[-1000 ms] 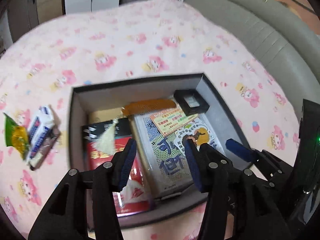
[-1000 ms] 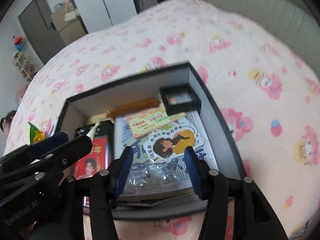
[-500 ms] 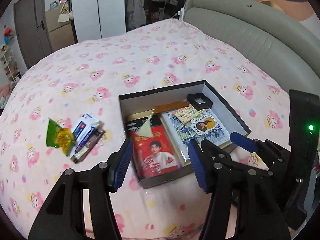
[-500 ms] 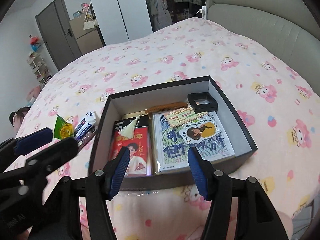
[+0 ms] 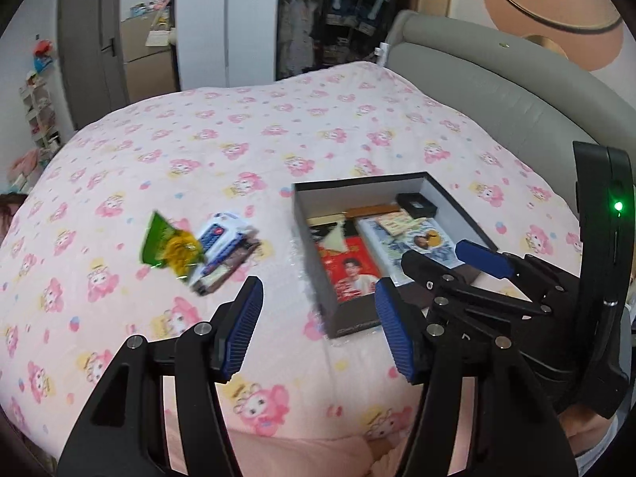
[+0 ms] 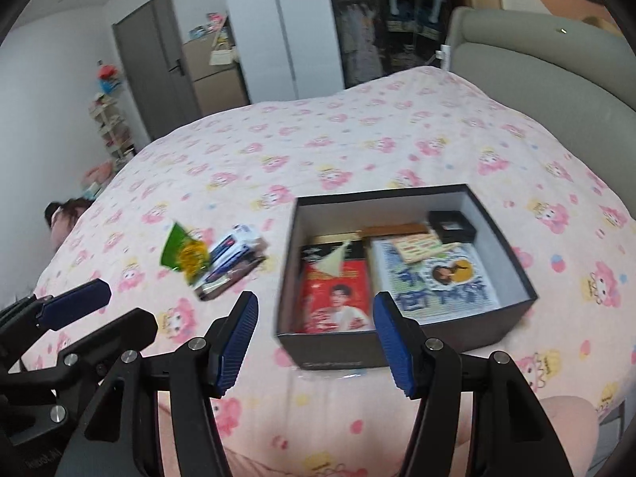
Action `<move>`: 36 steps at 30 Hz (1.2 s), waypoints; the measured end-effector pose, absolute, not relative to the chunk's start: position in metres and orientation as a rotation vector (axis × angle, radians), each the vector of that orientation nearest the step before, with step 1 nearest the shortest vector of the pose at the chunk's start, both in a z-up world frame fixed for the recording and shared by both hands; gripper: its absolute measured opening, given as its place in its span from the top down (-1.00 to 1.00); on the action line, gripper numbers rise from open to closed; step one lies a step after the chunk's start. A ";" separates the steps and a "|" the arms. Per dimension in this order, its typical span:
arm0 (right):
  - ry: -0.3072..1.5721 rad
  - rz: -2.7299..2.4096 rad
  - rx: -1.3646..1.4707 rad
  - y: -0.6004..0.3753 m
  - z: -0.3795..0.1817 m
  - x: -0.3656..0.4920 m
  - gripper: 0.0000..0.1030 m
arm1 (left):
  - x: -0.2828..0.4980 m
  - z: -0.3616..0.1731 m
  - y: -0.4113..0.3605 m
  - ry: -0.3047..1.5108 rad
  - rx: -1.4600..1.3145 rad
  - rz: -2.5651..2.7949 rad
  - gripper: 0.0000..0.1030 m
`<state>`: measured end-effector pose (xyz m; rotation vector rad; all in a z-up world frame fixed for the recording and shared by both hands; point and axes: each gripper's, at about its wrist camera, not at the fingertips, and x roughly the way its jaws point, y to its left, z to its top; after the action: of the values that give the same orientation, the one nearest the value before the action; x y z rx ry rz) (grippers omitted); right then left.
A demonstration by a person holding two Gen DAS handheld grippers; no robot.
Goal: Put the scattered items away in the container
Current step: 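Withdraw the right tool and move it toward the green corn snack, then grasp the green sweet-corn snack pack with the right gripper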
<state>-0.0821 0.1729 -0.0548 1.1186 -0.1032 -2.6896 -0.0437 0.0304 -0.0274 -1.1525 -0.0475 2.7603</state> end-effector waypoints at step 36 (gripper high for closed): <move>0.196 -2.409 1.171 -0.030 -0.098 -0.214 -0.10 | -0.147 -0.113 -0.183 -0.878 -1.273 2.887 -0.13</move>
<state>-0.2145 -0.0304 -0.0982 1.1708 0.1959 -2.4088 -0.1468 -0.1829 -0.1126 -1.2726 -0.8781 2.8871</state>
